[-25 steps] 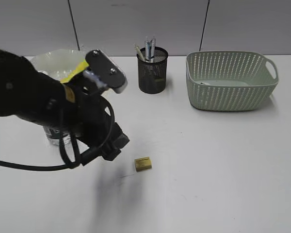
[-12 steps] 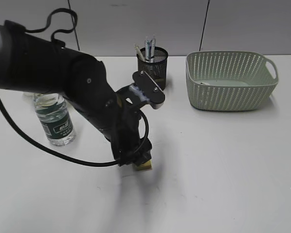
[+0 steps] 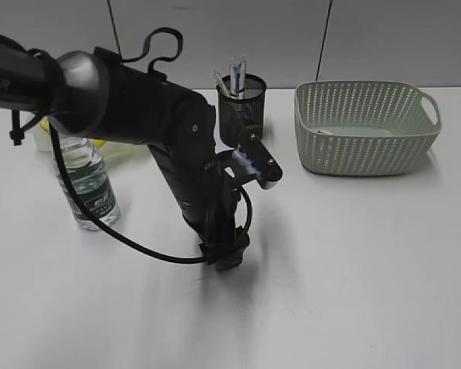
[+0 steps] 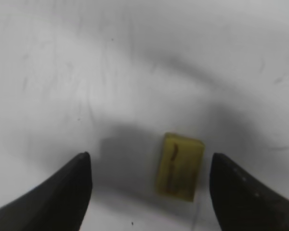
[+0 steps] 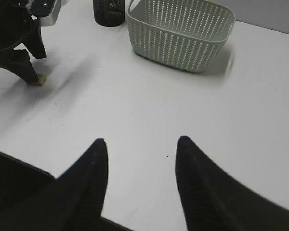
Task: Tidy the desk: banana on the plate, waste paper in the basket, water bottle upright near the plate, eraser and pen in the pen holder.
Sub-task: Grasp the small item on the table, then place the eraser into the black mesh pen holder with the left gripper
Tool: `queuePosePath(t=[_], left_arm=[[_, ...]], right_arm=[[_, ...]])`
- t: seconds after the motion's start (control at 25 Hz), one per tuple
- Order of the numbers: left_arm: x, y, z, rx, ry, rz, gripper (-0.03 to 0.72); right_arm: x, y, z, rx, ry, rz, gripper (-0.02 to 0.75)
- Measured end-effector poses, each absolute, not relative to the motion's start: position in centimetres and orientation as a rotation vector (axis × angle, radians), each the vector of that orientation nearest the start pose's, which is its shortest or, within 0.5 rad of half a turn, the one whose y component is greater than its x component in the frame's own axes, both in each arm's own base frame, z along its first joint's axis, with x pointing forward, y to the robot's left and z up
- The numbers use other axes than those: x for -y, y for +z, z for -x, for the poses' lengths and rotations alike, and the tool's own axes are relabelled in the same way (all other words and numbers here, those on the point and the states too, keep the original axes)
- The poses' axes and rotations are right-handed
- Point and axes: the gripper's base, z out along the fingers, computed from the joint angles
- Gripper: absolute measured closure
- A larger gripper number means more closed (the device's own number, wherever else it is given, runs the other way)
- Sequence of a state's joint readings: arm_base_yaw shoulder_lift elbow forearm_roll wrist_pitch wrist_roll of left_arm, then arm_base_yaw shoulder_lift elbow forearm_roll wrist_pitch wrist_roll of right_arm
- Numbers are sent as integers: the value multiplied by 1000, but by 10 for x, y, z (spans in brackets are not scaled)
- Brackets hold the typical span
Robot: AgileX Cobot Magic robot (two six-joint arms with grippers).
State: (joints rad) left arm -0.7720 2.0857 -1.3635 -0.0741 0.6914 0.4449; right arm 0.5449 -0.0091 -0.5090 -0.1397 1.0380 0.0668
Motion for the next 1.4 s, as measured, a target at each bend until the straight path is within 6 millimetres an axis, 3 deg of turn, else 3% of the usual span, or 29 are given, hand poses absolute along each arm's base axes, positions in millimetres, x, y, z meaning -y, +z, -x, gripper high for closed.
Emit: queuePosePath(t=[0.32, 0.44, 0.56, 0.72, 0.88, 1.12, 1.28, 1.4], left_arm=[[295, 115, -297, -2479, -117, -1645, 146], [296, 115, -299, -2466, -108, -1648, 266], [297, 116, -300, -2471, -106, -1653, 490], [301, 127, -303, -2501, -114, -1669, 499], [314, 169, -316, -2382, -149, -1593, 499], [340, 248, -345, -2008, -218, -1344, 499], [342, 267, -364, -1830, -231, -1188, 499], [331, 273, -384, -1748, -217, -1078, 499]], right_arm=[[13, 282, 0, -1947, 229, 468, 364], [13, 282, 0, -1947, 229, 468, 364], [13, 282, 0, -1947, 229, 468, 364], [13, 282, 0, -1947, 229, 468, 364], [13, 282, 0, -1947, 229, 468, 364], [13, 282, 0, -1946, 229, 468, 364], [13, 282, 0, -1946, 229, 468, 364], [13, 282, 0, -1946, 229, 468, 364]])
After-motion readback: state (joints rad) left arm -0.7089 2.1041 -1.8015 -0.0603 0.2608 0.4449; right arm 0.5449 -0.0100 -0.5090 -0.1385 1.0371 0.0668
